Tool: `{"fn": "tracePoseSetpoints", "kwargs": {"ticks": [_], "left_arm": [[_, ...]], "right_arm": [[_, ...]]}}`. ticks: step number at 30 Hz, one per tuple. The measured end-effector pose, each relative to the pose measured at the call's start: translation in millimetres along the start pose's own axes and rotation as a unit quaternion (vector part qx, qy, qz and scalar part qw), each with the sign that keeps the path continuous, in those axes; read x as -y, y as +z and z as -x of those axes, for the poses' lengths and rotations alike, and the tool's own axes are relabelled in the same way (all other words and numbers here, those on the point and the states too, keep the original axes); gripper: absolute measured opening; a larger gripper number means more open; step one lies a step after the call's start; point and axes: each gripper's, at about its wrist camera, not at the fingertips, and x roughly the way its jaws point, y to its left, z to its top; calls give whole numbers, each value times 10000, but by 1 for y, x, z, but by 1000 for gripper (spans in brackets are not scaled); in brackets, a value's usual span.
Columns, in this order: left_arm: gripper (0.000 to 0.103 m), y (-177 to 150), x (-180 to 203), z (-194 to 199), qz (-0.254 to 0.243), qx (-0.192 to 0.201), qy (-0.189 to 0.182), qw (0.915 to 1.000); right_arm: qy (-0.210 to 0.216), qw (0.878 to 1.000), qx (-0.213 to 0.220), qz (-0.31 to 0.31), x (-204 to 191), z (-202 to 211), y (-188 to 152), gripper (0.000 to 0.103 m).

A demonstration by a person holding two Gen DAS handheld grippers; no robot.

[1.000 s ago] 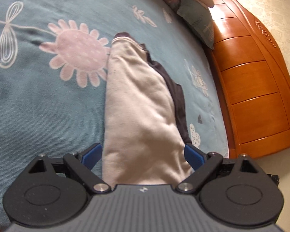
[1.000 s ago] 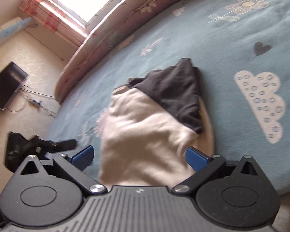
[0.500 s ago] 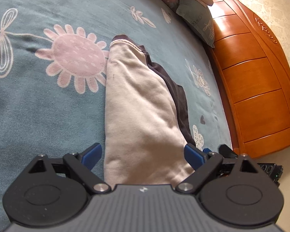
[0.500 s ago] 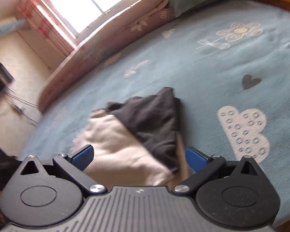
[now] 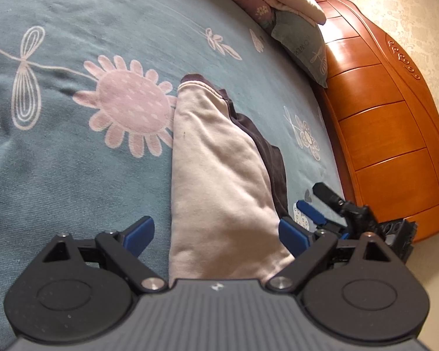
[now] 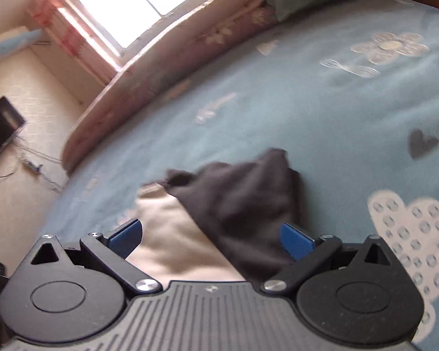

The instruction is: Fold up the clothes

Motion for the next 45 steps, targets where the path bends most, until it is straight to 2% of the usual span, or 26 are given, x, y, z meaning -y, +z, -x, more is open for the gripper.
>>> {"fn": "tracePoseSetpoints", "kwargs": {"ticks": [2, 7, 15, 19, 23, 27, 30, 31, 33, 36, 38, 40, 42, 44, 45], "left_arm": [[92, 2, 0, -4, 12, -10, 9, 10000], [92, 5, -3, -3, -30, -22, 64, 10000], [92, 13, -5, -3, -56, 97, 150, 9998], [92, 14, -5, 4, -78, 180, 183, 9996], [92, 20, -11, 19, -156, 370, 351, 9986], [92, 28, -14, 25, -336, 537, 648, 9959], [92, 30, -20, 27, -338, 527, 551, 9965], [92, 30, -22, 27, -328, 516, 496, 9969], [92, 31, -27, 30, -369, 542, 495, 9966], [92, 38, -33, 36, -445, 669, 644, 9947], [92, 42, -36, 41, -507, 762, 666, 9936], [92, 45, -39, 46, -519, 825, 627, 9933], [92, 47, -43, 50, -503, 869, 579, 9933], [92, 48, -46, 54, -496, 904, 551, 9931], [92, 48, -48, 56, -495, 927, 557, 9929]], "right_arm": [[23, 9999, -80, 60, -2, -12, 4, 103], [-86, 9984, -471, -291, 20, -44, 2, 103], [336, 9989, -255, -180, 0, -38, 26, 103], [399, 9962, -682, 358, -19, -71, 27, 103], [59, 9904, -802, 1122, -36, -92, 21, 103], [-280, 9775, -917, 1879, -54, -113, 15, 103], [-534, 9632, -999, 2438, -66, -128, 11, 103], [-566, 9626, -1020, 2444, -69, -130, 13, 103], [-542, 9695, -1055, 2147, -72, -127, 26, 103], [-189, 9775, -966, 1866, -85, -120, 38, 103], [72, 9745, -1171, 1913, -98, -130, 36, 103], [111, 9674, -1432, 2086, -109, -151, 27, 103], [-220, 9594, -1473, 2393, -116, -176, 19, 103], [-669, 9515, -1261, 2726, -120, -193, 20, 103], [-772, 9512, -1134, 2765, -121, -196, 24, 103]]}}
